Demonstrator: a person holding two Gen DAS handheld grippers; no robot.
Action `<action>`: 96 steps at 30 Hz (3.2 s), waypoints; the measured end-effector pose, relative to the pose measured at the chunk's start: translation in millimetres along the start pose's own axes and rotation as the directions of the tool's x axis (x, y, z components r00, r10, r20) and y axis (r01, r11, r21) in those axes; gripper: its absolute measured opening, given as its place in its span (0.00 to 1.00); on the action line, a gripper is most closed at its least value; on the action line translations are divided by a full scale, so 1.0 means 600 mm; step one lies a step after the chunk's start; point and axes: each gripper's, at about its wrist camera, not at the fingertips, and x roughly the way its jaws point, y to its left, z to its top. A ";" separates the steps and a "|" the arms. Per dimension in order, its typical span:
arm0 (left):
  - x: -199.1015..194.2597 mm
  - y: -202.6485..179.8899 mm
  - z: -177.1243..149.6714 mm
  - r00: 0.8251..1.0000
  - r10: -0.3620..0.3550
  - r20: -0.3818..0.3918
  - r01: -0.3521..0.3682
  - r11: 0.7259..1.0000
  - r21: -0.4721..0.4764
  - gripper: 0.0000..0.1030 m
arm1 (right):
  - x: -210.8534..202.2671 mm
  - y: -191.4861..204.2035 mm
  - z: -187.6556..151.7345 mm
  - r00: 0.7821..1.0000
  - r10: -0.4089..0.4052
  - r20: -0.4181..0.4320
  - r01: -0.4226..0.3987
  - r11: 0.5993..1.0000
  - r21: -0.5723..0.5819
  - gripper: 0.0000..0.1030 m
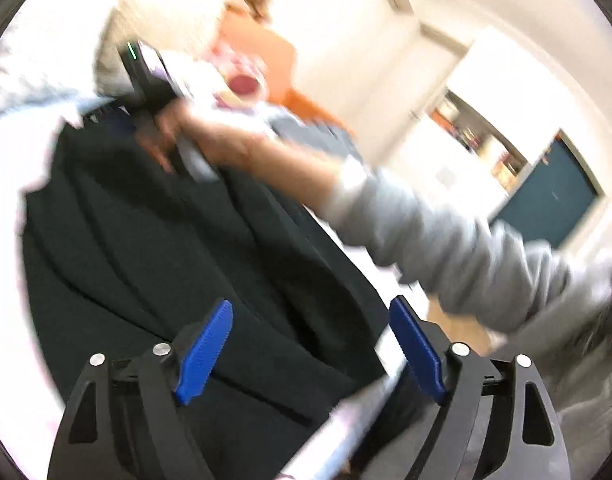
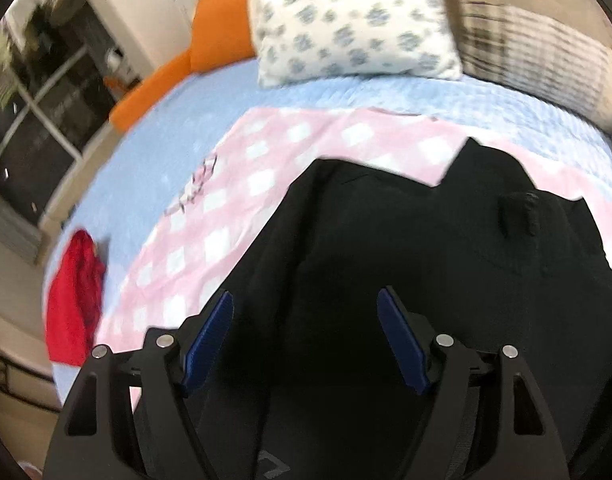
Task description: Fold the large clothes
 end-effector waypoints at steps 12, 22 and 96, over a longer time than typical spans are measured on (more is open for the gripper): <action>0.049 0.189 -0.001 0.950 0.299 -0.093 -0.313 0.926 -0.212 0.80 | -0.030 -0.028 -0.065 0.942 -0.335 -0.005 0.332 0.936 -0.119 0.57; 0.123 0.227 -0.032 0.971 0.206 -0.123 -0.235 0.924 -0.301 0.79 | -0.261 0.131 -0.364 0.988 -0.129 0.084 0.149 0.939 -0.311 0.61; 0.054 0.315 -0.041 0.927 0.310 -0.210 -0.374 0.796 -0.476 0.08 | -0.279 -0.005 -0.560 0.939 0.320 0.123 -0.343 0.878 0.333 0.05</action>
